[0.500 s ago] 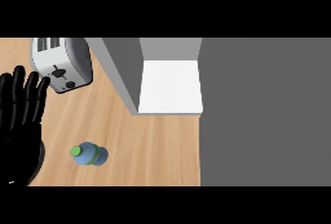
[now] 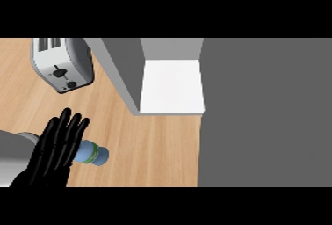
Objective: Pick up the bottled water, place it into the cabinet and close the cabinet
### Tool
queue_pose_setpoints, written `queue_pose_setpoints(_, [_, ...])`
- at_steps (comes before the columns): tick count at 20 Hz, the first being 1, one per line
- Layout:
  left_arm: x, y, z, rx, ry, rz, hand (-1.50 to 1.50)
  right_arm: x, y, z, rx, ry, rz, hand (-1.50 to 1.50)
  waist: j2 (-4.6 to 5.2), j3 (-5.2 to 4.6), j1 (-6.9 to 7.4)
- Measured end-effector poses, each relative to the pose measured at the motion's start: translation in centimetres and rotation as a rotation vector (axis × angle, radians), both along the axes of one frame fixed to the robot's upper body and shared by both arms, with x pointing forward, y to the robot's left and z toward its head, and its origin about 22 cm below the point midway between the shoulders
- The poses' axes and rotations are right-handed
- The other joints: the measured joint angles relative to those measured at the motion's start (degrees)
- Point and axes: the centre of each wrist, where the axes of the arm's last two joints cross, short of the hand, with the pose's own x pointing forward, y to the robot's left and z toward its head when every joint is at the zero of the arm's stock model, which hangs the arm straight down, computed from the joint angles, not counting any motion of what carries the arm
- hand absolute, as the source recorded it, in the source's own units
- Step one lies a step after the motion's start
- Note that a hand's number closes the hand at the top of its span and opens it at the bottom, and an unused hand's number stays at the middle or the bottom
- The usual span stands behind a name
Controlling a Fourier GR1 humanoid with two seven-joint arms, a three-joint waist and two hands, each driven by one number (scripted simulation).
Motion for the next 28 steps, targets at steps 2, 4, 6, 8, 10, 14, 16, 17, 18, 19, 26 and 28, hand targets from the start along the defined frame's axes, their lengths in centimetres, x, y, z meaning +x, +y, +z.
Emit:
queue_pose_setpoints(2, [-1.7,-0.6,0.5,-0.029,0.051,-0.032,-1.5,-1.2,-0.4,0.4,0.022,0.029,0.036,-1.5,-0.09,0.02,0.05])
queue_pose_setpoints(4, [-3.3,-1.2,1.0,-0.04,0.078,-0.045,-1.5,-2.5,-0.9,0.8,0.038,0.053,0.054,-1.5,-0.08,0.03,0.1])
queue_pose_setpoints(6, [-4.6,-1.6,1.8,-0.048,0.095,-0.055,-1.5,-3.6,-1.4,1.4,0.043,0.067,0.069,-1.5,-0.03,0.03,0.11])
queue_pose_setpoints(8, [-5.5,-1.5,2.1,-0.053,0.131,-0.055,-1.5,-4.0,-2.0,1.4,0.02,0.083,0.065,-1.5,0.0,0.03,0.13])
queue_pose_setpoints(10, [-6.1,-1.8,2.0,-0.07,0.174,-0.046,-1.5,-4.4,-2.4,1.3,0.005,0.099,0.064,-1.5,-0.02,0.04,0.14])
queue_pose_setpoints(14, [-7.0,-1.7,1.6,-0.073,0.224,-0.027,-1.5,-5.0,-2.9,1.2,-0.008,0.121,0.058,-1.5,-0.1,0.04,0.2])
queue_pose_setpoints(16, [-7.4,-1.8,1.6,-0.08,0.242,-0.022,-1.5,-4.9,-3.0,1.3,-0.01,0.123,0.052,-1.5,-0.12,0.06,0.32])
queue_pose_setpoints(17, [-7.6,-1.7,1.5,-0.071,0.249,-0.019,-1.5,-5.0,-3.0,1.2,-0.009,0.127,0.053,-1.5,-0.17,0.04,0.45])
queue_pose_setpoints(18, [-7.8,-1.6,1.4,-0.072,0.252,-0.016,-1.5,-5.0,-3.2,1.3,-0.015,0.13,0.047,-1.5,-0.21,0.04,0.46])
queue_pose_setpoints(19, [-8.0,-1.7,1.3,-0.073,0.254,-0.015,-1.5,-5.1,-3.4,1.3,-0.021,0.132,0.043,-1.5,-0.23,0.05,0.45])
queue_pose_setpoints(26, [-9.0,-1.7,1.0,-0.074,0.279,-0.007,-1.5,-5.5,-3.5,1.2,-0.012,0.146,0.041,-1.5,-0.42,0.05,0.35])
queue_pose_setpoints(28, [-9.2,-1.8,1.0,-0.079,0.286,-0.002,-1.5,-5.6,-3.5,1.1,-0.009,0.146,0.044,-1.5,-0.37,0.06,0.26])
